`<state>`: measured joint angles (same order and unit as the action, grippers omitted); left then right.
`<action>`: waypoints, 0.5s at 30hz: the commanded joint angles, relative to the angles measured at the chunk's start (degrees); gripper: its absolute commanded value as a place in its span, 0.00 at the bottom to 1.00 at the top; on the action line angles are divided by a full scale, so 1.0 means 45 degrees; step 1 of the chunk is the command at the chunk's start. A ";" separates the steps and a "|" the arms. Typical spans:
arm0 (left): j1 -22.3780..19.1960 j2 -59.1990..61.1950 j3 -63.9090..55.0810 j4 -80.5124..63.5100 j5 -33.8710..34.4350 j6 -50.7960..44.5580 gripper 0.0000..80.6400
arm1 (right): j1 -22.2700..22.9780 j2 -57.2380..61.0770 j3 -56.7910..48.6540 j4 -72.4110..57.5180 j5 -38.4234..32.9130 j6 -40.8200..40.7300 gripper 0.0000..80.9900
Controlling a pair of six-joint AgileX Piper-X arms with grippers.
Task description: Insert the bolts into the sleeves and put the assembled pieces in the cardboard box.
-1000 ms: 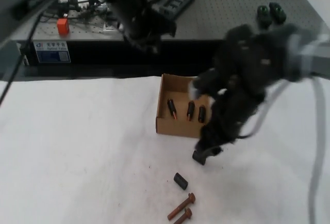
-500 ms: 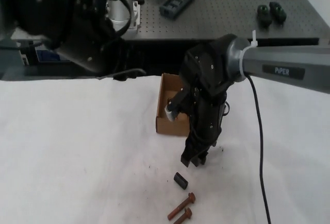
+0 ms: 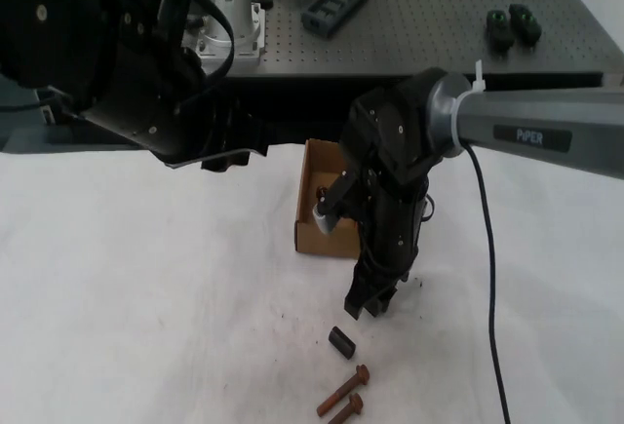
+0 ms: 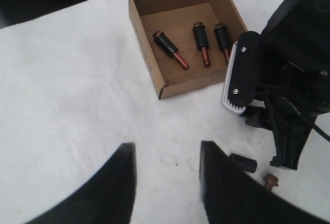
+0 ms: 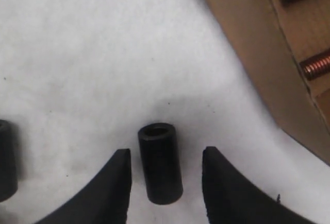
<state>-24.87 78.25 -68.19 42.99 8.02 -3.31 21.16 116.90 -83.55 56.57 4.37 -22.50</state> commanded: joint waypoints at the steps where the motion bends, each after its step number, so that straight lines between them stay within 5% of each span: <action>1: 0.0042 -0.0127 -0.0030 -0.0047 -0.0027 0.0218 0.36 | -0.0070 0.0355 -0.0110 -0.0065 -0.0040 -0.0116 0.39; 9: 0.0042 -0.0127 -0.0030 -0.0047 0.0011 0.0239 0.36 | -0.0141 0.0384 -0.0110 -0.0360 -0.0040 -0.0153 0.23; 13: 0.0042 -0.0127 -0.0030 0.0188 0.0233 0.0610 0.36 | -0.0249 0.0384 -0.0141 -0.0236 0.0100 -0.0153 0.01; 15: 0.0042 -0.0127 -0.0030 0.0295 0.1060 0.0842 0.36 | -0.0419 0.0290 -0.0139 0.0246 0.0264 -0.0153 0.05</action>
<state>-24.87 78.25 -68.19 44.06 11.50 -0.91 20.74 118.62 -83.57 55.74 4.26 -22.58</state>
